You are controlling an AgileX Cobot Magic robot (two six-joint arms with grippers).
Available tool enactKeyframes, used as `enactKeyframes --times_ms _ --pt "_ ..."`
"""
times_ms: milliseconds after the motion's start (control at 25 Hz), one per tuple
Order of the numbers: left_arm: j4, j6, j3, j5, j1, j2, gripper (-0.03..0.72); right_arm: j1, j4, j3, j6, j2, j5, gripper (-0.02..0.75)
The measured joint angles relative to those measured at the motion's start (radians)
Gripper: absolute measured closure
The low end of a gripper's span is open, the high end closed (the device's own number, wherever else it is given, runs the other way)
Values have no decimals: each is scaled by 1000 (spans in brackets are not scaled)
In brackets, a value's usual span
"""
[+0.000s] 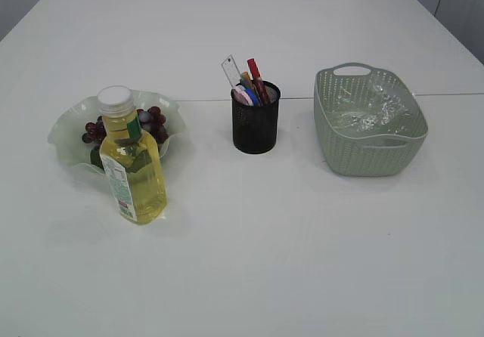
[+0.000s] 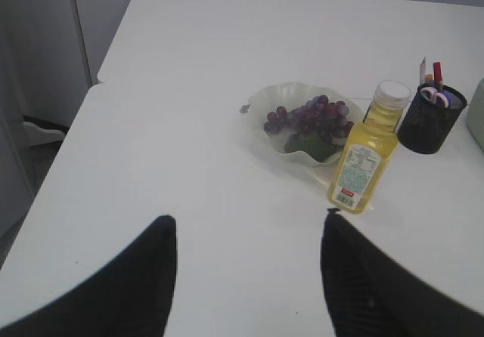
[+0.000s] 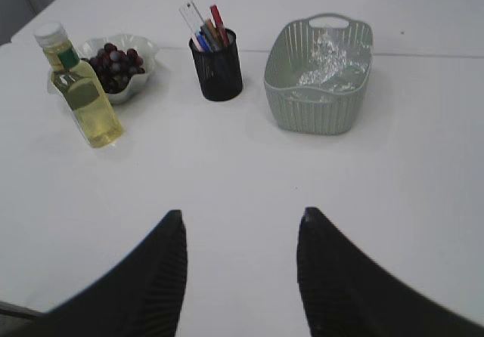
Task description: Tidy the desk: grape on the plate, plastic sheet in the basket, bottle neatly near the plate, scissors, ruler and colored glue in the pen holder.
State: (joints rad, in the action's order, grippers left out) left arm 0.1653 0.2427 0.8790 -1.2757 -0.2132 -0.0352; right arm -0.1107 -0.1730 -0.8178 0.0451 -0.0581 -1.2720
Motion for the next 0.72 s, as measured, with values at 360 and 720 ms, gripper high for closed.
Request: enactKeyframes --times_ms 360,720 --pt "-57 -11 -126 -4 0 23 245 -2 50 38 36 81 -9 385" --pt "-115 -45 -279 71 0 23 245 -2 124 240 50 81 -9 385"
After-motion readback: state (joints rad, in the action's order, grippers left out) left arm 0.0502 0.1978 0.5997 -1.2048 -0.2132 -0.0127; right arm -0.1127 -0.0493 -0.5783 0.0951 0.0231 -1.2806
